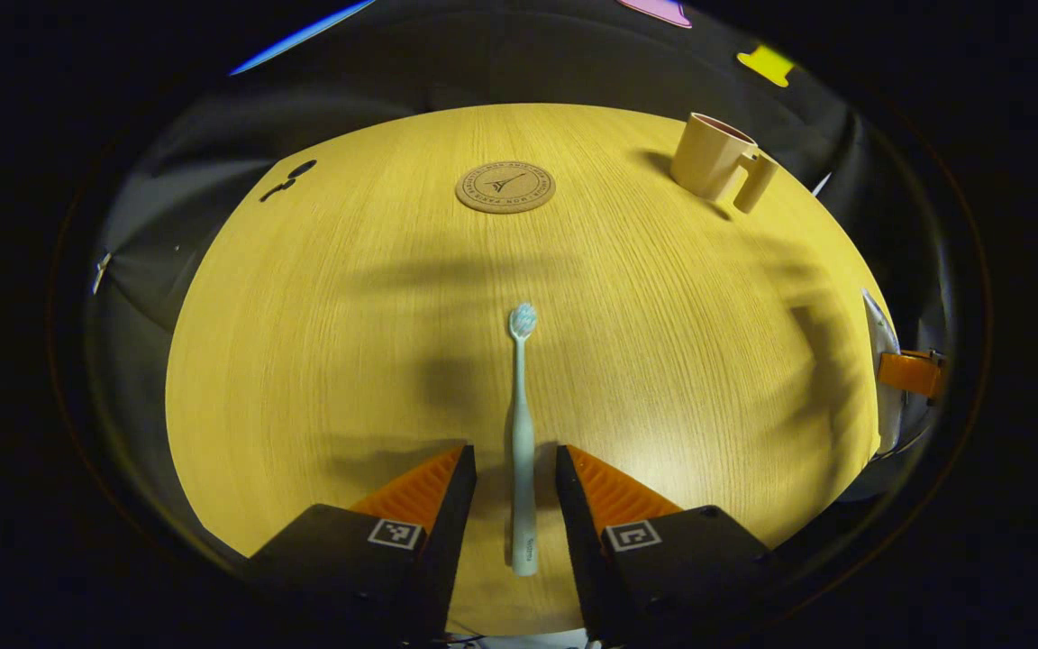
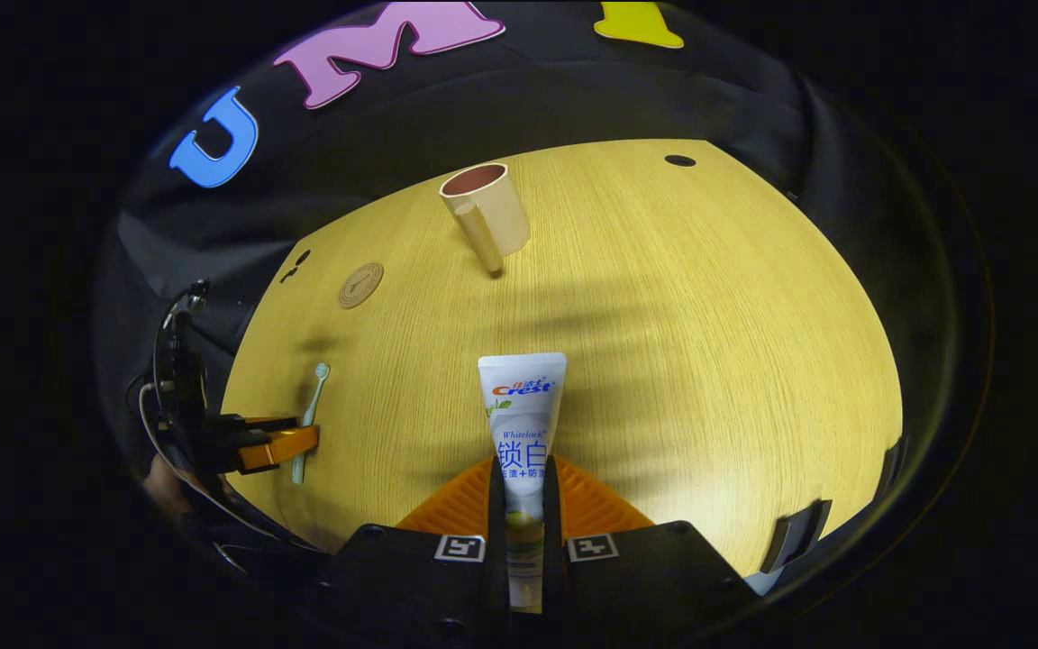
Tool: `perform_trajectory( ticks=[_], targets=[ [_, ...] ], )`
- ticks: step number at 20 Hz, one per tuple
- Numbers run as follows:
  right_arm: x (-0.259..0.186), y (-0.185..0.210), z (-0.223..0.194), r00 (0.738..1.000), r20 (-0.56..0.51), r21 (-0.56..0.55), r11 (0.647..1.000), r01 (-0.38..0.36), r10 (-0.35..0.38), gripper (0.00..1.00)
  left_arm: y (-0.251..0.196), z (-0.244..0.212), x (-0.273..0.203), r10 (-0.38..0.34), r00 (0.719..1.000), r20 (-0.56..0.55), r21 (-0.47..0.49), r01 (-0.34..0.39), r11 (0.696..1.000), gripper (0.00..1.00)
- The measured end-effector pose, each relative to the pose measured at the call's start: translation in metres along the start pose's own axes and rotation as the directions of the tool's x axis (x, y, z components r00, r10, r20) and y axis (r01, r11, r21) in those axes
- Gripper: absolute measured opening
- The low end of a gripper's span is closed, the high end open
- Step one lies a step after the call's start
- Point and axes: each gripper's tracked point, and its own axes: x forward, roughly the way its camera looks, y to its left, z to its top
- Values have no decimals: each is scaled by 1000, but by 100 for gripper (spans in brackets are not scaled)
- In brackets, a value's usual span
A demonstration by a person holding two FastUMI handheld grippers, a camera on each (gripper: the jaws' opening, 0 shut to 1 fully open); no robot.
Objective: Put the toothbrush and toothpaste on the desktop into the cup, then pick up the cup and place it on the coaster on the desktop.
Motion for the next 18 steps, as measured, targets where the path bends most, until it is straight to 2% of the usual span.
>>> perform_trajectory(
  ticks=[3,4,5,6,7,8,10,14,18],
  targets=[
    [2,3,1,1000,-6,-12,1000,-11,11,18,-1,1,0,7,999,-37,-17,-8,1000,48],
    [2,4,2,1000,-5,-14,1000,-13,13,18,-3,0,0,7,999,-54,-22,-8,1000,35],
    [1,5,4,1000,-2,-17,1000,-15,15,18,-5,1,0,6,998,-59,-14,-7,1000,32],
    [2,6,6,1000,0,-17,1000,-20,20,18,-7,1,1,5,998,-67,0,-5,1000,17],
    [1,7,8,1000,2,-16,1000,-24,24,18,-8,2,1,8,997,-74,16,-7,1000,19],
    [1,8,9,1000,5,-15,1000,-27,27,18,-8,2,0,9,997,-77,32,-6,999,15],
    [0,8,12,999,10,-10,999,-31,31,18,-10,1,0,-2,997,-79,42,5,999,13],
    [-2,8,15,999,14,4,999,-33,33,18,-10,3,-1,-15,998,-69,31,17,999,7],
    [-5,7,29,999,38,0,999,-37,37,18,-13,2,-2,-33,998,-49,0,33,999,6]
  ],
)
